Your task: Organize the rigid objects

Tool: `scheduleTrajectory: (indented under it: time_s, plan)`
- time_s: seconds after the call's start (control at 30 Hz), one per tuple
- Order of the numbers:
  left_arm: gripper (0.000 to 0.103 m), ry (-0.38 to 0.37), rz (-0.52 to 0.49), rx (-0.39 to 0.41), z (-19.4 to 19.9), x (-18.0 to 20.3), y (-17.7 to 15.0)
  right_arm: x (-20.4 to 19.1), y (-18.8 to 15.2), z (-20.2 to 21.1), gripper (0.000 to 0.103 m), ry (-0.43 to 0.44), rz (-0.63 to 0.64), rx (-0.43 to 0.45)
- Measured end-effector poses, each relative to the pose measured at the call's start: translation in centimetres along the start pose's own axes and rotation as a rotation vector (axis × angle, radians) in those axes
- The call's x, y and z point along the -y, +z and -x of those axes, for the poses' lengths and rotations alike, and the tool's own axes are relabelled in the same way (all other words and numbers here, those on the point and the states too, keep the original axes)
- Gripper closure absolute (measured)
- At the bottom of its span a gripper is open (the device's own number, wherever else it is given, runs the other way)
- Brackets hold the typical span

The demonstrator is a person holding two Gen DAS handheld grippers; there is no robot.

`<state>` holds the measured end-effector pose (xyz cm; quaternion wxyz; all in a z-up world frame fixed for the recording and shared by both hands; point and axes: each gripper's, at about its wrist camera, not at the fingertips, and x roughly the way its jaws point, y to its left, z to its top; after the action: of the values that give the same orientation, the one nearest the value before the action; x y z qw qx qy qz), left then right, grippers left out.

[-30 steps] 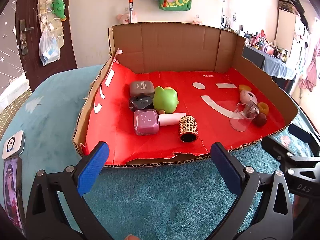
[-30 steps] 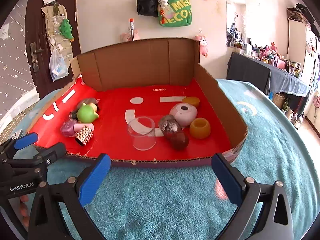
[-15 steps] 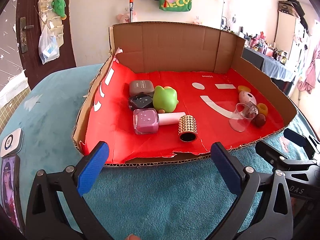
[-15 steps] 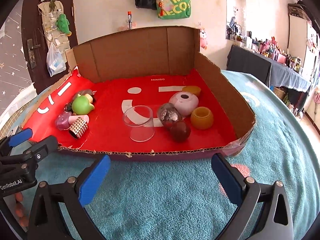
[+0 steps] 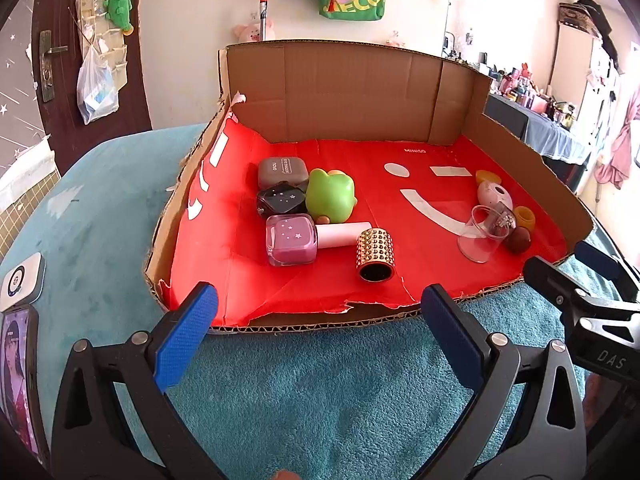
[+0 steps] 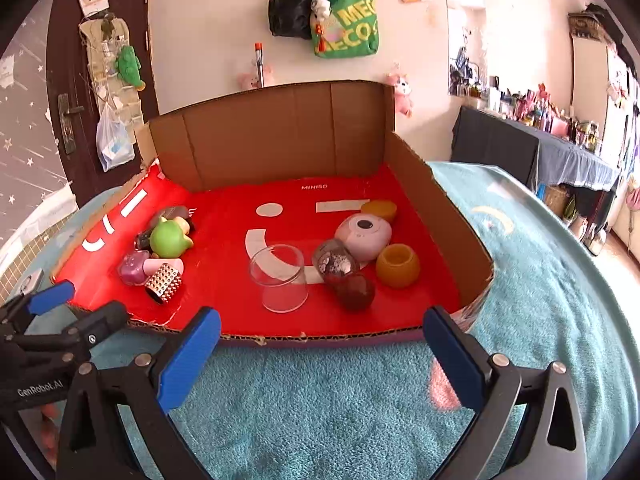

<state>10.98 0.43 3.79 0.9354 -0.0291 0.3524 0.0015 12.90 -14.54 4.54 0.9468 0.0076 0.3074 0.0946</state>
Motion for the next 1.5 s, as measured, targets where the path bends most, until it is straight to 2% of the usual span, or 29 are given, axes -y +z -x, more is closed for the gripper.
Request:
scheduleTrajectory:
  time_s: [0.4, 0.6, 0.87, 1.03, 1.3, 1.5]
  plan:
    - [0.000, 0.001, -0.003, -0.004, 0.0, 0.0, 0.0, -0.1, 0.1, -0.1, 0.000, -0.002, 0.006, -0.005]
    - [0.000, 0.024, -0.024, 0.011, 0.6, 0.5, 0.0, 0.1, 0.5, 0.7, 0.000, 0.011, -0.003, 0.012]
    - [0.000, -0.028, -0.002, 0.022, 3.1, -0.1, -0.3, 0.1, 0.3, 3.5, 0.000, 0.048, 0.001, 0.032]
    - [0.000, -0.045, -0.017, -0.003, 3.9, 0.3, -1.9, 0.0, -1.2, 4.2, 0.000, 0.052, 0.016, -0.020]
    - [0.000, -0.052, -0.022, -0.075, 3.2, 0.3, -4.1, 0.8, -4.3, 2.6, 0.000, 0.043, 0.005, -0.148]
    - [0.000, -0.049, -0.026, -0.102, 2.8, 0.3, -5.1, 1.2, -5.3, 2.4, 0.000, 0.038, 0.001, -0.175]
